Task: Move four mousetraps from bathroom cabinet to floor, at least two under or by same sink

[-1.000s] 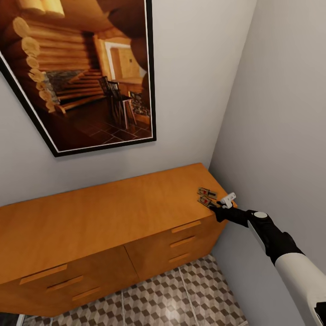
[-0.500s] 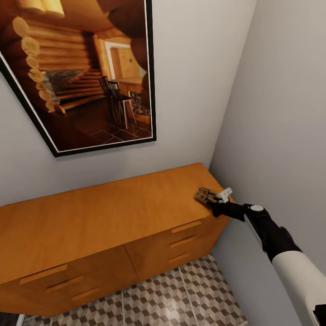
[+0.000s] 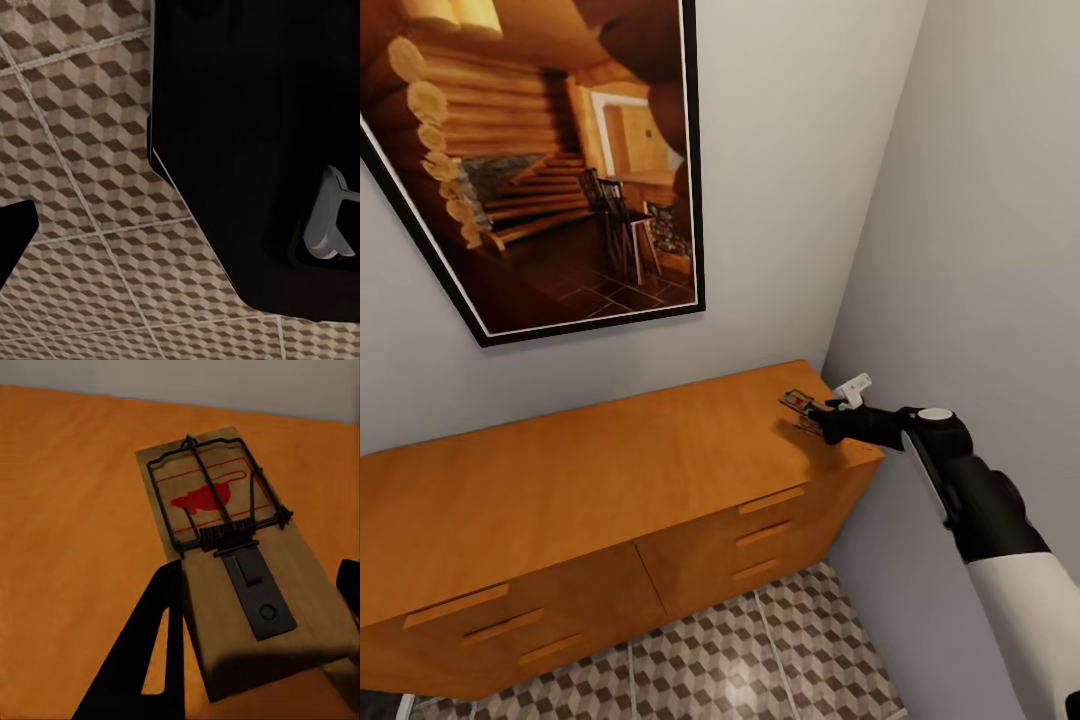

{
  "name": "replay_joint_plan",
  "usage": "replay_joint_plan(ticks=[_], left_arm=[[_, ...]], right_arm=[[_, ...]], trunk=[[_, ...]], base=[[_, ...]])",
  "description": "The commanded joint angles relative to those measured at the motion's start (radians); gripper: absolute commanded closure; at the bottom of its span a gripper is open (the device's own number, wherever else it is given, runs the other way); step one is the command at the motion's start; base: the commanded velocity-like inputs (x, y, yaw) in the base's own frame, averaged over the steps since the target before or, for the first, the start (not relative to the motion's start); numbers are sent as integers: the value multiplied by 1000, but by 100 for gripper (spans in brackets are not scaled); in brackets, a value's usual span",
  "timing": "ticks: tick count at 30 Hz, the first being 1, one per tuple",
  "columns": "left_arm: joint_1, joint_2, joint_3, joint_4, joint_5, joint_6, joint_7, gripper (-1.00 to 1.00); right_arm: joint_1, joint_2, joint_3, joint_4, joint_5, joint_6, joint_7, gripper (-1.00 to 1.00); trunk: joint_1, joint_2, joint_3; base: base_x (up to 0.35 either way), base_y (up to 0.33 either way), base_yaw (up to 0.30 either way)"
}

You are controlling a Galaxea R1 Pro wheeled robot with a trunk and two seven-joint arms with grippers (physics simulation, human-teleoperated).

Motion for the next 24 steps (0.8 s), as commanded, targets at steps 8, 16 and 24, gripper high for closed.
replay_joint_plan(ticks=[8, 16, 24], left_arm=[[-2, -2, -8, 4, 7, -6, 1, -100], [-2, -1, -8, 4, 7, -6, 1, -100], [-2, -1, -8, 4, 7, -6, 1, -100]], right_arm=[[-1, -1, 2, -74, 3, 85, 0, 100], [-1, -1, 4, -77, 1, 91, -1, 100], [-1, -1, 5, -76, 0, 92, 0, 100]], trunk=[[1, -2, -2], [1, -2, -2], [1, -2, -2]], base=[[-51, 0, 0], [-303, 0, 0], [-338, 0, 0]])
